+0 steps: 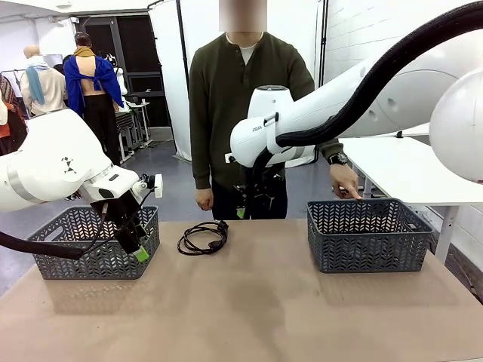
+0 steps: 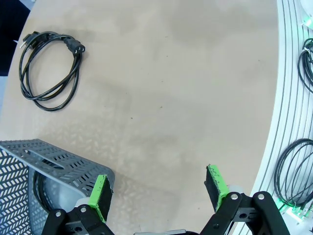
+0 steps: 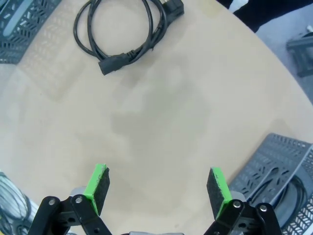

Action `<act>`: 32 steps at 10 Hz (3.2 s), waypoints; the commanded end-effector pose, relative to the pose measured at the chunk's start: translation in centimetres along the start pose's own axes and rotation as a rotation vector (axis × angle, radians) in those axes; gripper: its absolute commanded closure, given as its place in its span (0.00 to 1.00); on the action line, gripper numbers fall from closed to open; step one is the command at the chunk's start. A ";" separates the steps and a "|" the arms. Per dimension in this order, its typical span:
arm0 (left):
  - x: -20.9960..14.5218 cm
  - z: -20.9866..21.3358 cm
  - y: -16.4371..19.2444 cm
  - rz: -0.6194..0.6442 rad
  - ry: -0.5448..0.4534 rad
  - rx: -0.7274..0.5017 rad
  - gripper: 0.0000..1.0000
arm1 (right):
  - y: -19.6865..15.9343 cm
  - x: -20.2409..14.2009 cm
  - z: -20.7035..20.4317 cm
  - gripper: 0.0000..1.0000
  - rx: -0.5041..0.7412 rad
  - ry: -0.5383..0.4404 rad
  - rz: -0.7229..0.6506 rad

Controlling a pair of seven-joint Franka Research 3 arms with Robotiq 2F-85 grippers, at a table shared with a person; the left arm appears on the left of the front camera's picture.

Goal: Organize the cables according to human instructions.
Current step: Pick up a bundle of cables and place it in the basket indicated by the human.

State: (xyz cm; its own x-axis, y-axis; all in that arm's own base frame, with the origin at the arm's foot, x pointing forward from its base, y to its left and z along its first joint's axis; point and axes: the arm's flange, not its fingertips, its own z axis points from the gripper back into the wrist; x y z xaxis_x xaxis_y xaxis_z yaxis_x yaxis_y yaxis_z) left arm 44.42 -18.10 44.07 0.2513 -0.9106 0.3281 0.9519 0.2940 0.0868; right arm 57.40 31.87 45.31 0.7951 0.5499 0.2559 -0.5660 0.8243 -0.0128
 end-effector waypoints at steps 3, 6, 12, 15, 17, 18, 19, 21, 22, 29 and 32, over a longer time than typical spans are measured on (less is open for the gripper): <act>0.1 0.2 0.0 -0.002 0.003 -0.003 0.00 | -0.5 -0.2 0.1 0.00 0.003 0.000 -0.002; 0.1 0.2 0.0 -0.002 0.003 -0.003 0.00 | -0.5 -0.2 0.1 0.00 0.003 0.000 -0.002; 0.1 0.2 0.0 -0.002 0.003 -0.003 0.00 | 0.2 3.7 -3.1 0.00 -0.024 0.007 -0.241; 0.1 0.2 0.0 -0.002 0.003 -0.003 0.00 | 0.0 6.5 -5.4 0.00 -0.043 -0.001 -0.361; 0.1 0.2 0.0 -0.002 0.003 -0.003 0.00 | 0.4 7.9 -7.0 0.00 -0.034 0.024 -0.413; 0.1 0.2 0.0 -0.002 0.003 -0.003 0.00 | 0.5 8.5 -7.7 0.00 -0.044 0.034 -0.432; 0.1 0.2 0.0 -0.002 0.003 -0.003 0.00 | 0.8 9.1 -8.3 0.00 -0.042 0.049 -0.448; 0.1 0.2 0.0 -0.002 0.003 -0.003 0.00 | 1.5 10.0 -9.4 0.00 -0.050 0.069 -0.459; 0.1 0.2 0.0 -0.002 0.003 -0.003 0.00 | 1.7 10.4 -9.7 0.00 -0.053 0.081 -0.460; 0.1 0.2 0.0 -0.002 0.003 -0.003 0.00 | 1.4 8.7 -9.6 0.00 -0.017 0.065 -0.438; 0.1 0.2 0.0 -0.002 0.003 -0.003 0.00 | 1.0 9.0 -10.4 0.00 0.011 0.078 -0.513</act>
State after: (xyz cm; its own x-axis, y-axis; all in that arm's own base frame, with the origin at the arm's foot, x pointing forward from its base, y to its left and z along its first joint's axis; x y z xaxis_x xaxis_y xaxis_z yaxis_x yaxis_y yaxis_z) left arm 44.44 -18.07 44.10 0.2517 -0.9103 0.3288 0.9517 0.2945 0.0867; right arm 65.91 38.67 37.48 0.9792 0.1238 0.1610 -0.1383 0.9870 0.0822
